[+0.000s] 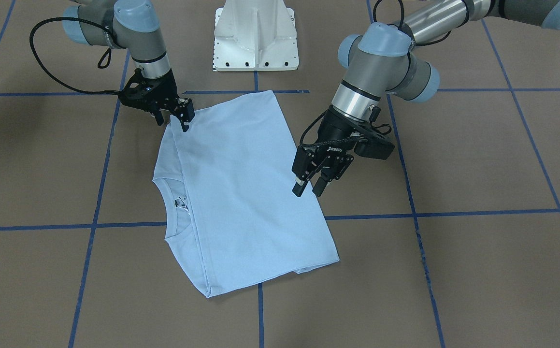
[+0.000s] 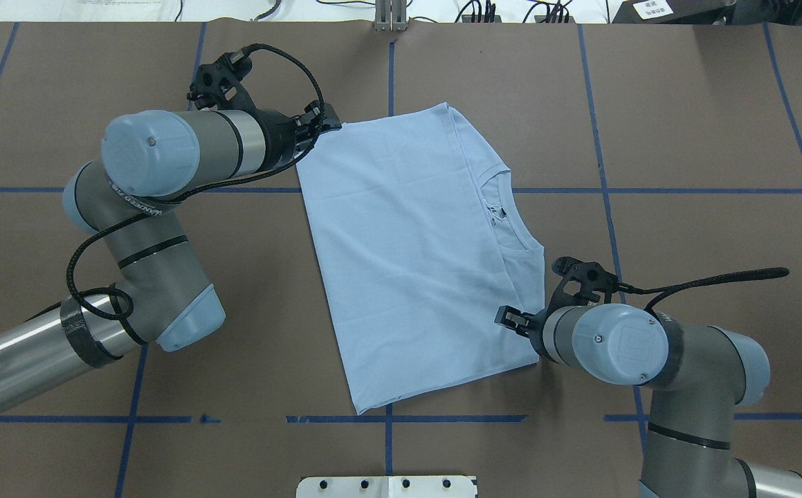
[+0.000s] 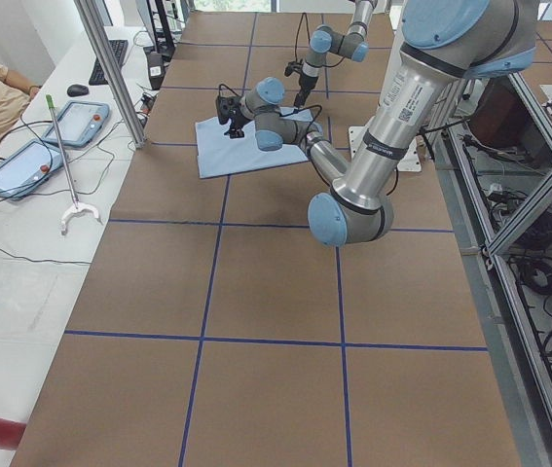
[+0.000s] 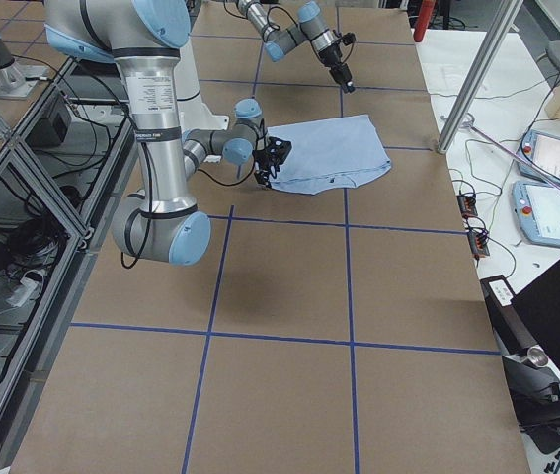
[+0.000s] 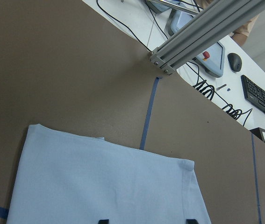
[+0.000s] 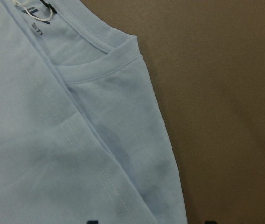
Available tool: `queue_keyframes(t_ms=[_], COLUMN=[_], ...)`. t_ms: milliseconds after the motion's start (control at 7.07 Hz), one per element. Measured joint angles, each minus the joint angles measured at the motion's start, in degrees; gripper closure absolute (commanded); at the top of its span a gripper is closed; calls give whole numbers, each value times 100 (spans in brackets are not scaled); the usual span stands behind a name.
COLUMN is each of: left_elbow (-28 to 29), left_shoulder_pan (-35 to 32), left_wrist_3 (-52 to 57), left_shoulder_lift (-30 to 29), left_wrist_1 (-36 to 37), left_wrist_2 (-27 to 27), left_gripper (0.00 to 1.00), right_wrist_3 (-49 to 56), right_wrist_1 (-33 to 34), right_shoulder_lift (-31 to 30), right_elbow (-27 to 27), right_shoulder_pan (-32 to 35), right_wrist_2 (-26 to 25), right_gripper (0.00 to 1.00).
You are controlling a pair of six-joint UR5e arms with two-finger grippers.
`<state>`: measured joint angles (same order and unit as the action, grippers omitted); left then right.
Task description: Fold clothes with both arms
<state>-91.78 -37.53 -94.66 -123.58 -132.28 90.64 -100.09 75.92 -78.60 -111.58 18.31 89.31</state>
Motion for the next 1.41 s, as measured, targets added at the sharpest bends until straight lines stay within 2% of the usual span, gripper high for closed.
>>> queue_keyframes(t_ms=[283,424,565,707,1414], left_elbow=[-70,-143,-214,-250,-326], left_shoulder_pan=[0,0,2,5,19], left_wrist_3=[-6,-8,-9,-9,-13], left_shoulder_lift=[18,60,99,115,163], left_wrist_1=[8,14,19,23,31], left_wrist_2=[-2,-3,-3,-3,-72], left_gripper=[37,37,37,37,37], right_wrist_3=[-112,-132,-139,-148,-206], right_wrist_1=[10,18,24,29,29], right_shoulder_lift=[-12,-14,-15,-15,-13], right_elbow=[23,48,60,69,-8], right_shoulder_pan=[-34,-52,-60,-62,-58], right_wrist_2=[14,15,18,22,36], right_gripper=[26,42,66,99,100])
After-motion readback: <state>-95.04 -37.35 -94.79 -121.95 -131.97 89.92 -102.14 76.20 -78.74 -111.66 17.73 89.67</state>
